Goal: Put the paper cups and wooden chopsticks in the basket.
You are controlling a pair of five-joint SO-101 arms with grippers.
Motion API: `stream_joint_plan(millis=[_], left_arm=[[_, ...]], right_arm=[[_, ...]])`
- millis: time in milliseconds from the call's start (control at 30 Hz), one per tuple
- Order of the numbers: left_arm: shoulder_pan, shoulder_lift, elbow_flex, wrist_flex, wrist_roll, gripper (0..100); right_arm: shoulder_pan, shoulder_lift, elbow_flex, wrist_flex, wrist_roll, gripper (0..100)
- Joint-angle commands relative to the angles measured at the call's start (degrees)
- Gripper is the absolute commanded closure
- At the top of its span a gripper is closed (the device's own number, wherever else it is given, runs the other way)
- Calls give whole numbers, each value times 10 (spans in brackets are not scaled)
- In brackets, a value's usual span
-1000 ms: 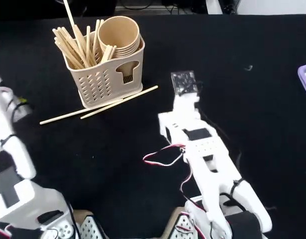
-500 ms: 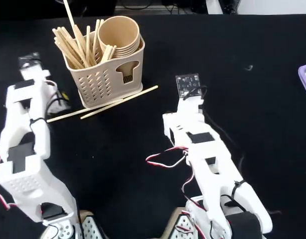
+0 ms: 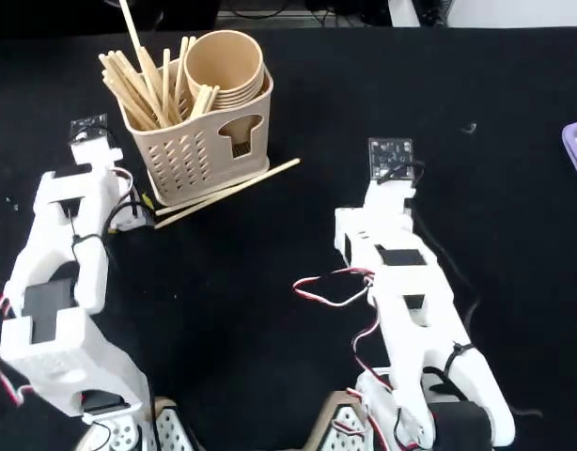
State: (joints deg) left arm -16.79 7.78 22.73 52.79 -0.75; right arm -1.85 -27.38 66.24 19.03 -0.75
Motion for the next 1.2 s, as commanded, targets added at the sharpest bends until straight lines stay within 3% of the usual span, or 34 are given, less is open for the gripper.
stream_joint_plan(millis=[0,267,533,633,900,1000,1167], left_arm=[[16,-99,55,-10,-43,762],[4,-224,105,-26,-62,762],[-63,-215,187,-208,-10,762],[-59,-188,203,-234,-15,762],[-28,-127,206,-222,-18,762],[-12,-135,201,-166,-24,762],[15,-181,222,-97,-96,762]], right_arm=[[13,-22,-24,-14,1,677],[13,-22,-23,-14,1,677],[13,-22,-22,-14,1,677],[12,-22,-22,-14,1,677],[11,-20,-21,-14,1,677],[11,-18,-21,-14,1,677],[12,-18,-22,-14,1,677]])
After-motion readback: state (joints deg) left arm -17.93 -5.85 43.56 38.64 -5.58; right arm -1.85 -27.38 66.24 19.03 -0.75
